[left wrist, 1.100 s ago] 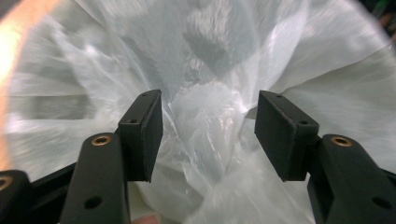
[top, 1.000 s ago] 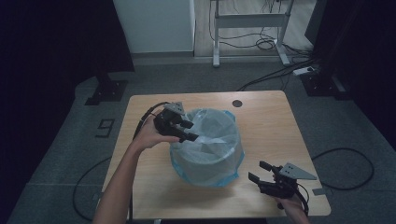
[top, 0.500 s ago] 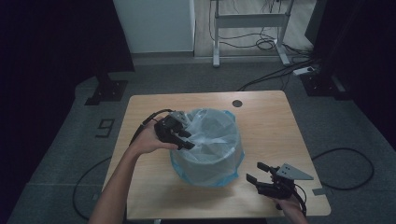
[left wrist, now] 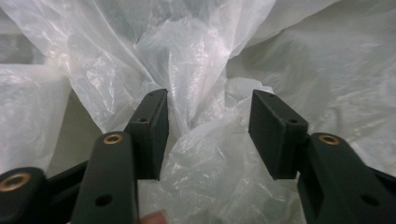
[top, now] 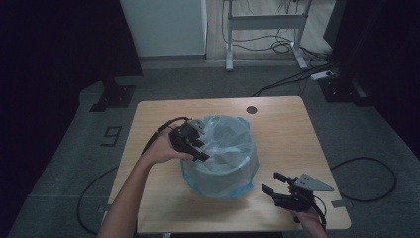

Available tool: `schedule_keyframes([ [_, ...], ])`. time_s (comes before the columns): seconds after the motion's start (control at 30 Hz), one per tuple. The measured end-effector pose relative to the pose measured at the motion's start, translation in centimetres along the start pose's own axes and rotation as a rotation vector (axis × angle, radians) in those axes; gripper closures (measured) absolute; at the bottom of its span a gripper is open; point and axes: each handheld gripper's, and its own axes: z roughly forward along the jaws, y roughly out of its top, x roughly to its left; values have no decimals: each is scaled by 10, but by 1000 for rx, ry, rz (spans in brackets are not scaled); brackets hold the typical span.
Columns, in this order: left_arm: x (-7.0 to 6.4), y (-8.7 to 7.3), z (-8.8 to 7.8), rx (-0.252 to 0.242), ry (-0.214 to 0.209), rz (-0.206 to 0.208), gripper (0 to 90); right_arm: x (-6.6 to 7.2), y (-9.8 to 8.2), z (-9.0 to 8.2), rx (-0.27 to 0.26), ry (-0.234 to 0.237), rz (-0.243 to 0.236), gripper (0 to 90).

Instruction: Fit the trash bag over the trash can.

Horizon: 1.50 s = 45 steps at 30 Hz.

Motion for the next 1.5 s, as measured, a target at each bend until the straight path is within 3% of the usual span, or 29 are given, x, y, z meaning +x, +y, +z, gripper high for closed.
schedule_keyframes([
  [0.23, 3, -3, -23, -117, -2, -9, 439, 0, 0, 1, 1, -1, -2, 272],
  [0.47, 9, 13, -29, -164, 4, -13, 426, 0, 0, 1, 1, 1, -1, 272],
  [0.77, 15, 44, -16, -159, -15, -9, 428, -2, 1, -1, -8, 3, 8, 272],
  [1.07, 18, 67, 7, -143, -25, -7, 435, -3, 1, -3, -11, 3, 12, 272],
  [1.5, 11, 87, 44, -54, -16, 10, 437, -2, 0, -2, -7, 5, 9, 272],
])
